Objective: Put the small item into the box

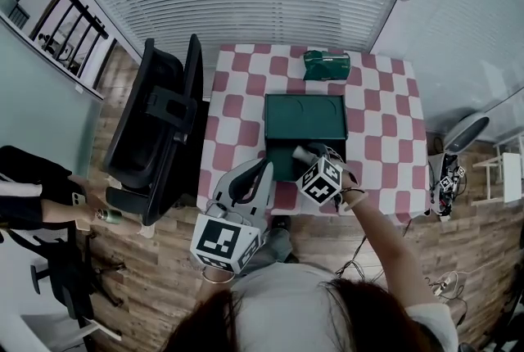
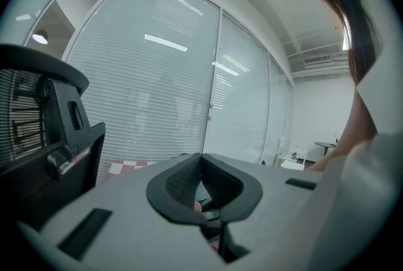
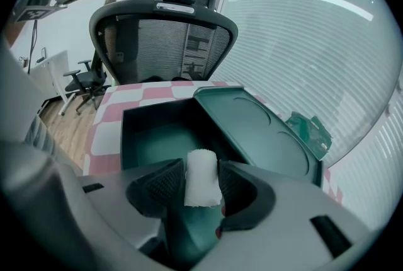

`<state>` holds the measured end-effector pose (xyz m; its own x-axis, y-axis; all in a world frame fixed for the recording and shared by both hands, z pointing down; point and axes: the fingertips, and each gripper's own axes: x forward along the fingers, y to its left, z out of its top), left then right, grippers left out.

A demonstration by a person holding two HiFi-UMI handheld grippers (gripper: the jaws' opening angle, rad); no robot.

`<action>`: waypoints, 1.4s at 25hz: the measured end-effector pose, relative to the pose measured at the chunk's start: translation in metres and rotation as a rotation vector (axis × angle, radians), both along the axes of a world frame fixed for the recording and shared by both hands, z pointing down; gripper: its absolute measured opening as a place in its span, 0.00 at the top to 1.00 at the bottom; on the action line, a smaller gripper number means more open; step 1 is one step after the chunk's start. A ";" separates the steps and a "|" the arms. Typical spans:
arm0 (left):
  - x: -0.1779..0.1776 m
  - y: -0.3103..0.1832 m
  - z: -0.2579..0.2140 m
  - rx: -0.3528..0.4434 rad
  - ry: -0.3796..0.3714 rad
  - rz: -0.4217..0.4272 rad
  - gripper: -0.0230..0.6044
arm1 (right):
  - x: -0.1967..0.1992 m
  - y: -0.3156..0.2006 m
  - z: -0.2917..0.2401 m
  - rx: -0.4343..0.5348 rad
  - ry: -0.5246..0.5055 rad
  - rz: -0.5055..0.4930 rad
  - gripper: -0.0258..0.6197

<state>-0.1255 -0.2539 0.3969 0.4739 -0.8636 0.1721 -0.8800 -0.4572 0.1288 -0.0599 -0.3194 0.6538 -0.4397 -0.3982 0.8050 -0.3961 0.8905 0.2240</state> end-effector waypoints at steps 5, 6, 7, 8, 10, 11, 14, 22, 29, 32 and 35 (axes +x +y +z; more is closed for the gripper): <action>0.002 0.001 -0.001 0.004 -0.002 -0.005 0.95 | 0.003 0.001 -0.006 0.009 -0.014 0.009 0.66; 0.002 0.002 -0.002 0.005 -0.003 -0.006 0.95 | 0.004 0.002 -0.008 0.010 -0.020 0.013 0.66; 0.002 0.003 -0.002 0.006 -0.004 -0.007 0.95 | 0.005 0.002 -0.010 0.012 -0.027 0.017 0.66; 0.003 0.004 -0.003 0.007 -0.005 -0.007 0.95 | 0.005 0.003 -0.012 0.015 -0.034 0.021 0.66; 0.004 0.005 -0.004 0.009 -0.004 -0.009 0.95 | 0.005 0.004 -0.018 0.022 -0.051 0.028 0.66; 0.005 0.006 -0.004 0.011 -0.004 -0.009 0.95 | 0.005 0.005 -0.020 0.026 -0.059 0.032 0.66; 0.007 0.009 -0.006 0.016 -0.004 -0.008 0.95 | 0.006 0.007 -0.028 0.038 -0.081 0.045 0.66; 0.013 0.022 -0.012 0.030 -0.004 -0.008 0.95 | 0.009 0.015 -0.046 0.070 -0.122 0.067 0.66; 0.015 0.035 -0.016 0.042 -0.007 -0.012 0.95 | 0.010 0.025 -0.065 0.084 -0.195 0.104 0.67; 0.016 0.042 -0.017 0.047 -0.007 -0.010 0.95 | 0.011 0.029 -0.075 0.103 -0.221 0.117 0.71; 0.019 0.048 -0.020 0.055 -0.008 -0.006 0.95 | 0.013 0.035 -0.084 0.115 -0.241 0.132 0.74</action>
<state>-0.1067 -0.2064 0.3771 0.4673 -0.8748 0.1284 -0.8837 -0.4579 0.0967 -0.0472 -0.2847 0.5701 -0.5511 -0.5474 0.6298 -0.5612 0.8017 0.2058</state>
